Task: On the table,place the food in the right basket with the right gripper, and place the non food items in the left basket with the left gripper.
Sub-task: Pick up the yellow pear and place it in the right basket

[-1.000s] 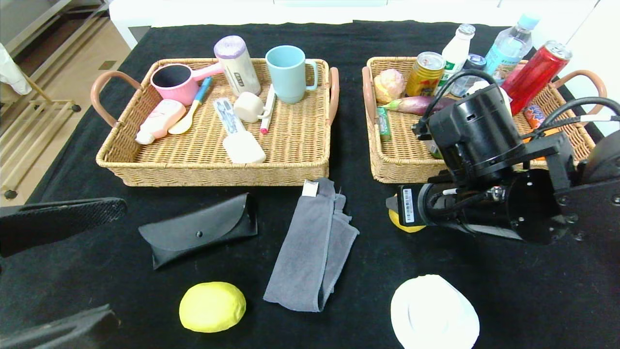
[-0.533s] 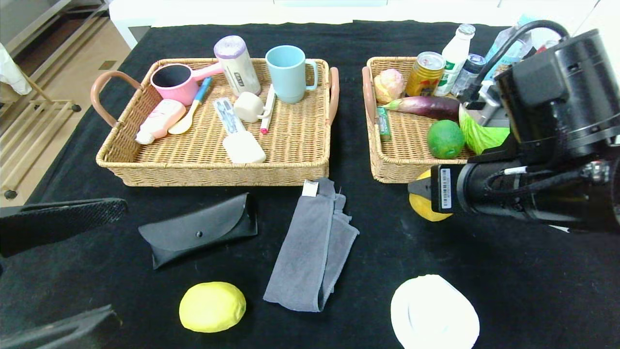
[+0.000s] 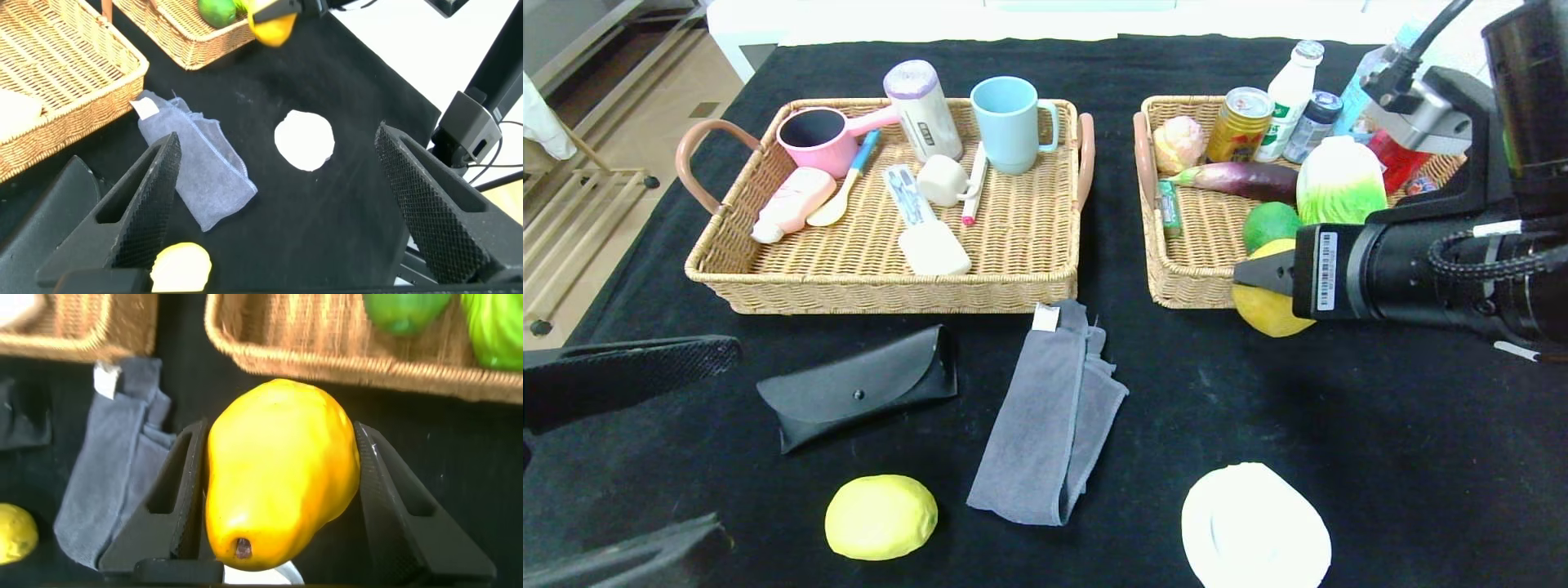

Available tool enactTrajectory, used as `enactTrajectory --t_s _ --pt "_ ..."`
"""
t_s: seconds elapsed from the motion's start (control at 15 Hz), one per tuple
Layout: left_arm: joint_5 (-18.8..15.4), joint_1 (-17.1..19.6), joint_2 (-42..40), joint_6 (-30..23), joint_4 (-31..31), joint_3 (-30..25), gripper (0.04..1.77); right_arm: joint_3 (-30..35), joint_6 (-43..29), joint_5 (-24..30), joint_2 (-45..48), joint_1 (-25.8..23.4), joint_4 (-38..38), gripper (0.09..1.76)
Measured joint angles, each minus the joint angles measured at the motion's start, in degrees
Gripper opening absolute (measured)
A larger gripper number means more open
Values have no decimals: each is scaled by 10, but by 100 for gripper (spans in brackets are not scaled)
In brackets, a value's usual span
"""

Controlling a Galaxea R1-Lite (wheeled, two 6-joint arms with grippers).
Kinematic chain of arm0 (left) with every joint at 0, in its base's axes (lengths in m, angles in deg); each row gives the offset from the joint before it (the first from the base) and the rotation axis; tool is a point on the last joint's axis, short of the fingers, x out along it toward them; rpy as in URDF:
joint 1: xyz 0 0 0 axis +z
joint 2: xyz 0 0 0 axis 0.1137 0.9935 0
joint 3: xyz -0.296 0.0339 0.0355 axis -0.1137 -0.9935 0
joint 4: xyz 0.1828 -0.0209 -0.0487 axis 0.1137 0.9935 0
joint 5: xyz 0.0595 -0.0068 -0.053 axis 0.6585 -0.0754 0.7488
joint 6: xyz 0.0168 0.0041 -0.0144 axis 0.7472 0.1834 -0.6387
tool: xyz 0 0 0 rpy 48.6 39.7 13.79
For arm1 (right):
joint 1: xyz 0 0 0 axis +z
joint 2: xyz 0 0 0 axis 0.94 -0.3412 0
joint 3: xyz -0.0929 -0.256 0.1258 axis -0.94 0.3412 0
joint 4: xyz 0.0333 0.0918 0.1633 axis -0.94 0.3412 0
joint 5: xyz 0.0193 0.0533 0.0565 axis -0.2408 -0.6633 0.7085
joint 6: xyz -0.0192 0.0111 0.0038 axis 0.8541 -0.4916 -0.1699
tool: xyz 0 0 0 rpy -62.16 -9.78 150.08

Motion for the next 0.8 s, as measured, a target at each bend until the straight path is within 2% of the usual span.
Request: enactTrajectory --t_s 0.53,0.8 --pt "0 0 1 0 0 -1 172 -78 42 8 -66 -49 -39 114" --pt "0 0 0 0 -1 -1 172 -111 69 42 -95 -80 -67 114"
